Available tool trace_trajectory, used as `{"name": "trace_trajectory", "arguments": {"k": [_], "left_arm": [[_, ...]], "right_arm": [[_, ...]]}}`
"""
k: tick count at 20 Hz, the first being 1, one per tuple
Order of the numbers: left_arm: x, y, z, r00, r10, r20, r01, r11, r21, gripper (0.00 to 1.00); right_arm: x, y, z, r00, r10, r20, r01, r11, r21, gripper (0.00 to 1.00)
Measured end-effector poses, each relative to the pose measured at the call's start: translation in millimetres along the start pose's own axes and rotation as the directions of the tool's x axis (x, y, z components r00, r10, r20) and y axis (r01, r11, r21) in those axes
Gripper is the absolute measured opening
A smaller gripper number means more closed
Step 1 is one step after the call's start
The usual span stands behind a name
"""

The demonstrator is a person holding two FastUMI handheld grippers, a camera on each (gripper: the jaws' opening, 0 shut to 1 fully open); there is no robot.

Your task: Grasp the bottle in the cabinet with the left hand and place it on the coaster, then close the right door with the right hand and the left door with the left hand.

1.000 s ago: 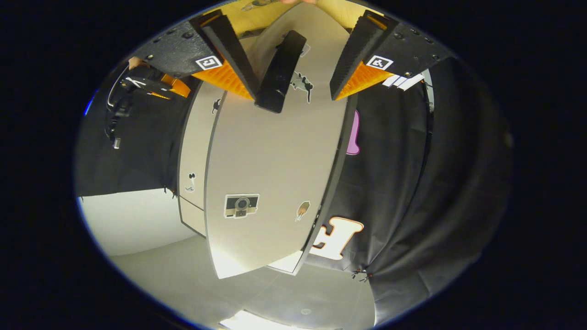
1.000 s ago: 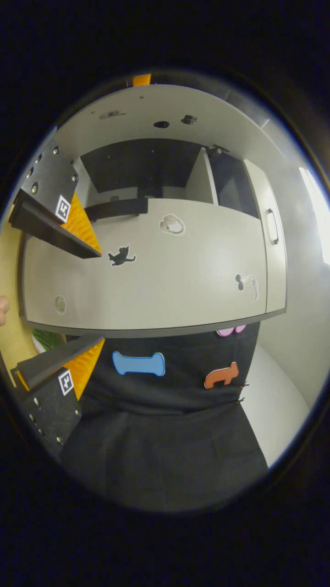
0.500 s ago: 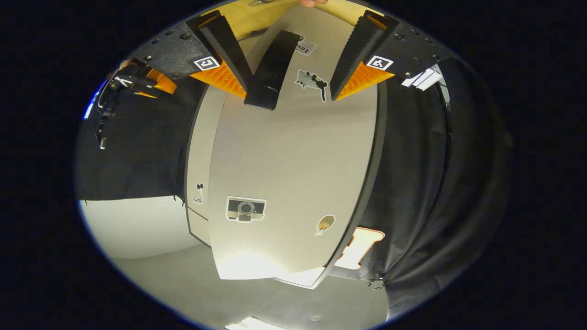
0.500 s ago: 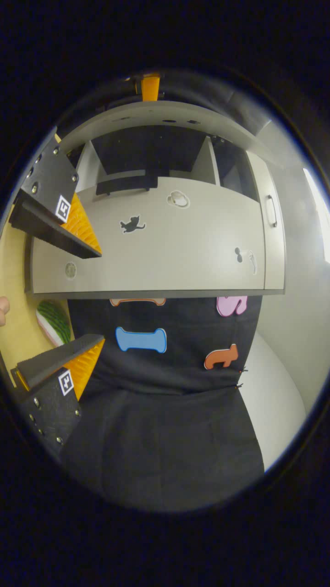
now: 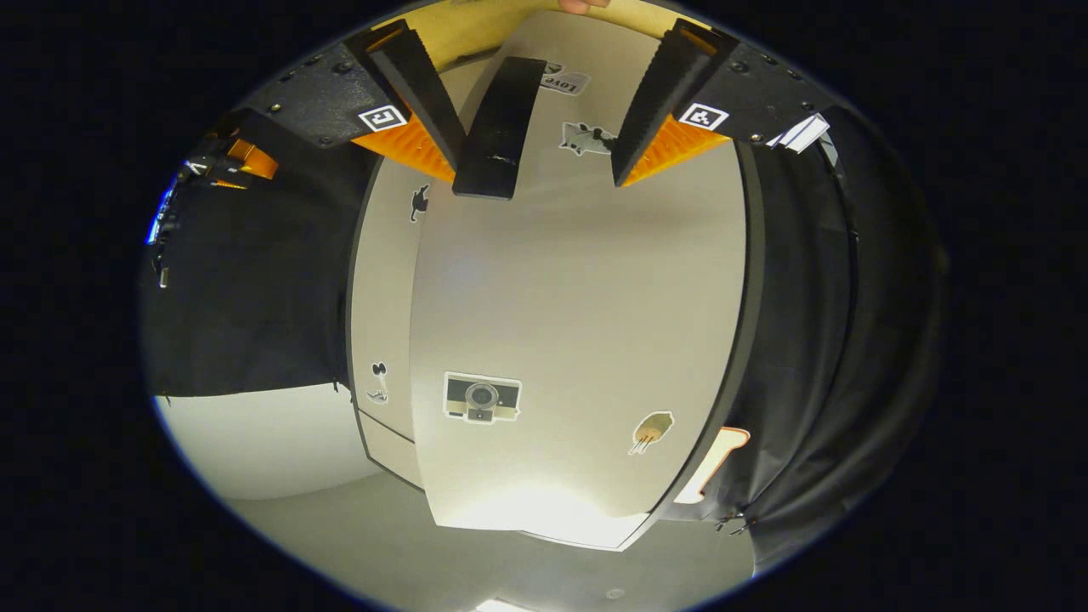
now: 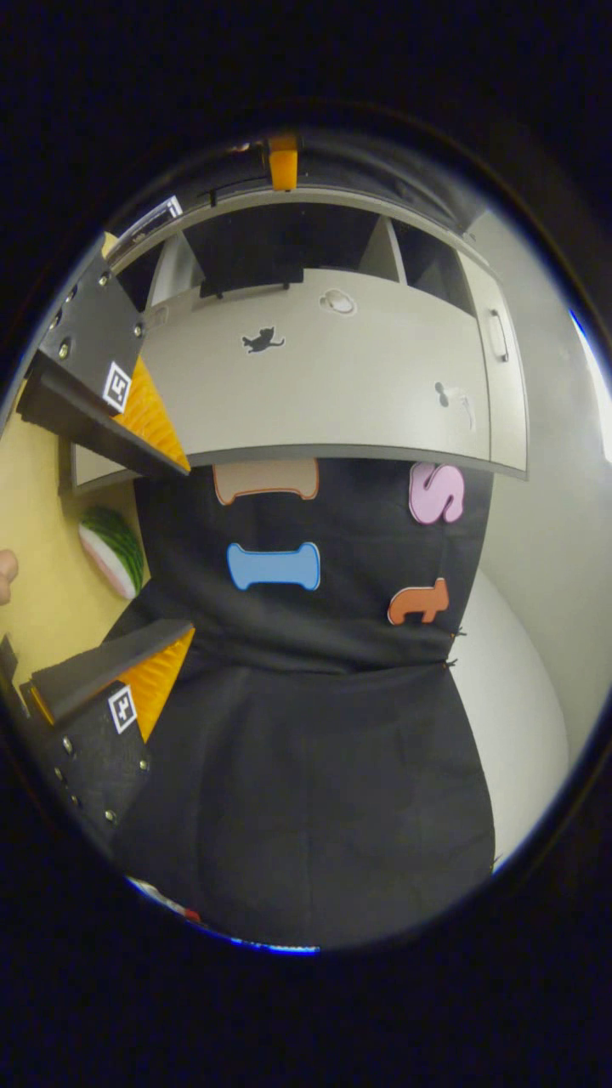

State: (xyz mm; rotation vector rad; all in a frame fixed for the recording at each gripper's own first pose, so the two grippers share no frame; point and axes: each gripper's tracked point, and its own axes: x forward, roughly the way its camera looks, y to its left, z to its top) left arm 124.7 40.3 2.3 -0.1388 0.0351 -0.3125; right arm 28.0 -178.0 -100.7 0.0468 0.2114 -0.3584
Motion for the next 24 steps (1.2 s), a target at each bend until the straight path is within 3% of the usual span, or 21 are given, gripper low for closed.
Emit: {"name": "trace_trajectory", "arguments": {"k": [7,12,20,24], "left_arm": [[18.7,-4.9,-2.3,1.000,-0.012,-0.009,0.012,1.000,0.026,1.00],[36.0,-5.0,-4.3,1.000,-0.019,-0.015,0.019,1.000,0.017,1.00],[48.9,-5.0,-7.4,1.000,0.005,-0.030,-0.002,0.997,0.082,1.00],[54.9,-5.6,-9.9,1.000,0.006,-0.030,-0.004,0.999,0.052,0.99]], "right_arm": [[-9.0,-37.9,-8.0,0.997,-0.069,-0.016,0.069,0.998,0.002,1.00],[-12.4,-42.5,-9.2,0.996,-0.085,-0.009,0.085,0.996,0.014,1.00],[-9.6,-50.0,-14.9,0.994,-0.105,-0.015,0.106,0.994,0.029,1.00],[-8.1,-50.5,-16.9,0.995,-0.103,-0.017,0.103,0.994,0.025,1.00]]}}
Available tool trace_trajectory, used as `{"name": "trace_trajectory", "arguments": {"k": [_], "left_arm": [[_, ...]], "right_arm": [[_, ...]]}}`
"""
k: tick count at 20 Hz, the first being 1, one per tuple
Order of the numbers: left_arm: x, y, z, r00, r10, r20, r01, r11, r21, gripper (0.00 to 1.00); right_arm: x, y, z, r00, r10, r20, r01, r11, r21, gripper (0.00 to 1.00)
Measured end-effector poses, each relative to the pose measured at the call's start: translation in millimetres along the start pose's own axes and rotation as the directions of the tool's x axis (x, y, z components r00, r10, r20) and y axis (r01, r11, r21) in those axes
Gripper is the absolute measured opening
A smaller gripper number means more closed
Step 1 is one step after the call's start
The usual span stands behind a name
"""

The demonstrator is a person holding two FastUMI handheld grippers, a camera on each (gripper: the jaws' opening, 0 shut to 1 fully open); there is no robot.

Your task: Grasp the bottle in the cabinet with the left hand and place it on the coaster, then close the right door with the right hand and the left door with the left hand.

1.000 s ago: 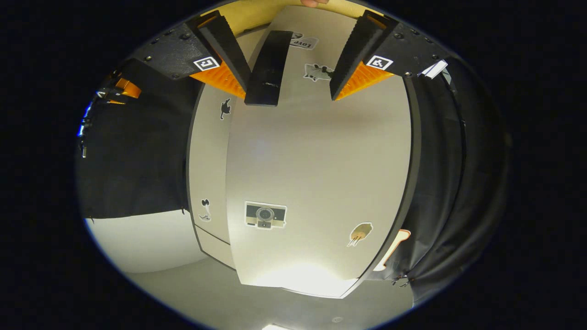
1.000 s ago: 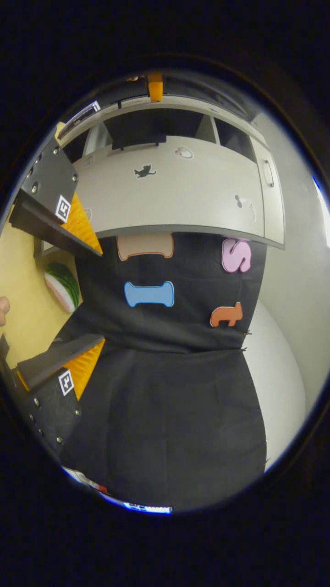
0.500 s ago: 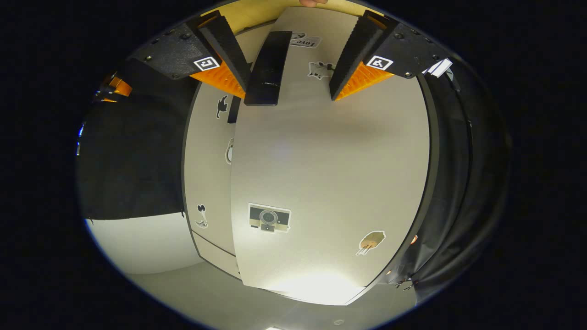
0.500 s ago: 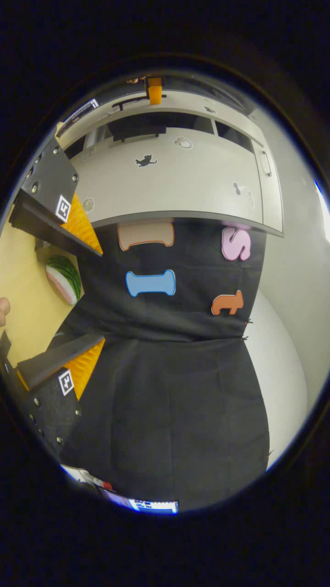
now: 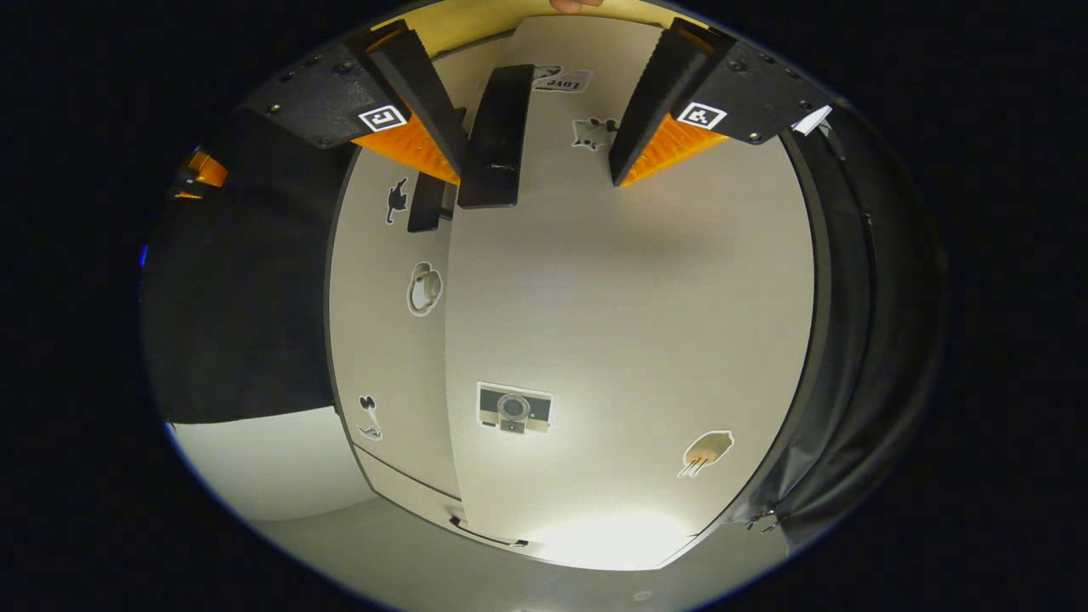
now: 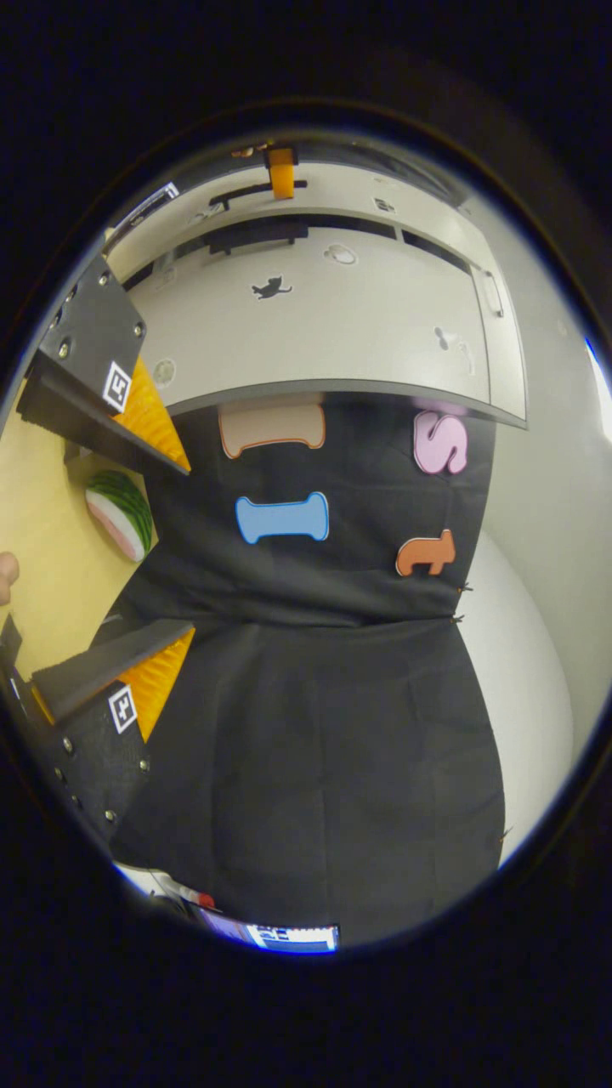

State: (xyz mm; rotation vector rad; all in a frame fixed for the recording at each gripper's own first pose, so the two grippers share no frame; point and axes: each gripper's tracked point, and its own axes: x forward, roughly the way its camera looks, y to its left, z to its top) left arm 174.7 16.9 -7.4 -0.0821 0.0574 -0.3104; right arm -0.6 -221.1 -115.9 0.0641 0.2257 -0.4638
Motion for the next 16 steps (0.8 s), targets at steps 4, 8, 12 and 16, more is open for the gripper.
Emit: {"name": "trace_trajectory", "arguments": {"k": [4,8,12,16], "left_arm": [[6.9,1.6,-2.3,1.000,-0.004,-0.006,0.004,1.000,-0.026,0.98],[11.3,1.9,-3.5,1.000,-0.006,-0.006,0.006,0.999,-0.034,0.98],[16.8,3.7,-3.1,1.000,0.000,-0.005,0.000,0.999,-0.034,0.98],[20.0,5.2,-3.8,1.000,0.005,-0.011,-0.005,0.999,-0.037,0.98]], "right_arm": [[0.8,-4.6,-1.4,1.000,-0.009,-0.002,0.009,1.000,-0.007,1.00],[0.6,-13.1,-1.4,1.000,-0.026,-0.005,0.026,1.000,-0.003,1.00],[-0.2,-18.8,0.3,0.999,-0.042,0.001,0.042,0.999,0.011,1.00],[-0.3,-22.2,-2.6,0.999,-0.046,-0.004,0.046,0.999,0.018,1.00]]}}
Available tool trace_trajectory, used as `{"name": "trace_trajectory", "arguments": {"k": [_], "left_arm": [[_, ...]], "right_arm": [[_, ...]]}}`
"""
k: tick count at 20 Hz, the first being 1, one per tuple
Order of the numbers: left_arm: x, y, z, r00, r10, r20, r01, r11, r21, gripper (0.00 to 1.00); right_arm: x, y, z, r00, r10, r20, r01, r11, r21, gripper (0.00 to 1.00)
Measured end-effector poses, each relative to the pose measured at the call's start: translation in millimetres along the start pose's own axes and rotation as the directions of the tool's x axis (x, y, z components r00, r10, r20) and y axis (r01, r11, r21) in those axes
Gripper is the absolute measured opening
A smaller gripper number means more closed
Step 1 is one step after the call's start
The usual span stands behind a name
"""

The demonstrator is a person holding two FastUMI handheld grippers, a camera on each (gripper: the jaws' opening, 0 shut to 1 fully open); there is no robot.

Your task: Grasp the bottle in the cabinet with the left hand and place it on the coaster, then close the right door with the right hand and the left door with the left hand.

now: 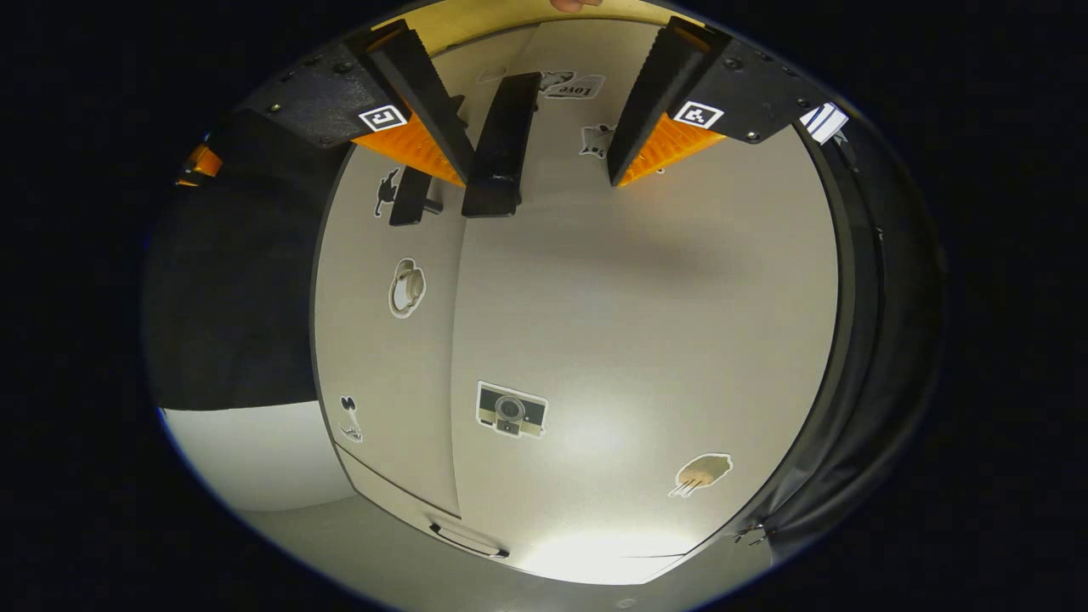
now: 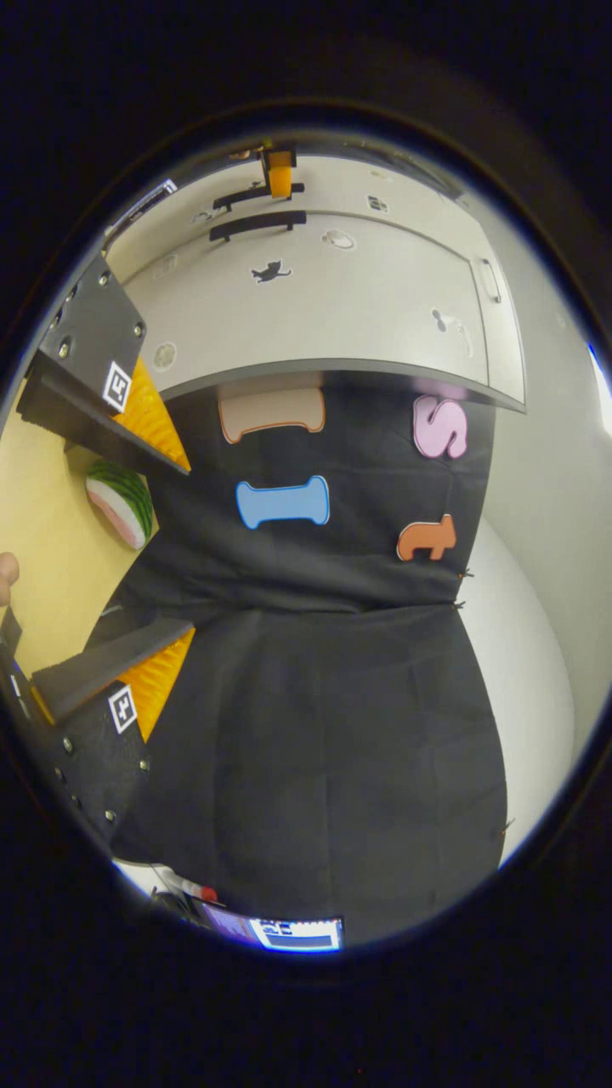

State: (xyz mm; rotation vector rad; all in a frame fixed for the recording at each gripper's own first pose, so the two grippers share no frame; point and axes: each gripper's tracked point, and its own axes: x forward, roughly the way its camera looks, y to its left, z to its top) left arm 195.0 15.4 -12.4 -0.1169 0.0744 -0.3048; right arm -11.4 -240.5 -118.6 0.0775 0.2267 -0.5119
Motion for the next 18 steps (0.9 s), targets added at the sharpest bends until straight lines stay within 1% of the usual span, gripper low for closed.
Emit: {"name": "trace_trajectory", "arguments": {"k": [5,9,10,12,13,14,15,16,18], "left_arm": [[3.6,1.0,0.0,1.000,0.002,0.001,-0.002,1.000,0.005,0.98],[3.5,0.9,0.0,1.000,0.011,-0.002,-0.011,1.000,0.005,0.98],[1.1,0.3,0.4,1.000,0.021,-0.009,-0.021,1.000,0.003,1.00],[-12.0,-0.2,11.8,0.998,0.060,0.006,-0.061,0.998,0.013,1.00],[-21.4,-2.3,19.7,0.997,0.080,0.007,-0.081,0.997,0.021,0.99],[-34.9,-6.9,25.2,0.995,0.100,-0.006,-0.100,0.994,0.034,0.96],[-47.3,-10.2,30.1,0.992,0.126,-0.024,-0.125,0.991,0.050,0.96],[-58.1,-18.0,38.8,0.991,0.136,-0.016,-0.135,0.989,0.058,0.96],[-75.4,-44.5,52.7,0.993,0.114,0.009,-0.114,0.992,0.045,0.96]], "right_arm": [[2.5,0.3,-3.8,1.000,0.002,-0.010,-0.002,1.000,0.007,1.00],[0.6,8.7,4.7,0.999,0.033,0.001,-0.033,0.999,0.009,1.00],[-1.4,15.0,9.1,0.998,0.056,0.005,-0.056,0.998,0.007,1.00],[-7.9,34.0,29.1,0.993,0.115,0.034,-0.115,0.993,-0.004,1.00],[-11.9,43.8,45.6,0.987,0.149,0.063,-0.148,0.989,-0.015,1.00],[-16.7,52.4,63.9,0.979,0.181,0.093,-0.180,0.983,-0.027,1.00],[-19.2,61.4,80.7,0.970,0.213,0.120,-0.209,0.977,-0.038,1.00],[-22.3,70.0,94.6,0.959,0.243,0.148,-0.239,0.970,-0.045,1.00],[-25.0,83.8,118.8,0.937,0.294,0.190,-0.291,0.956,-0.044,1.00]]}}
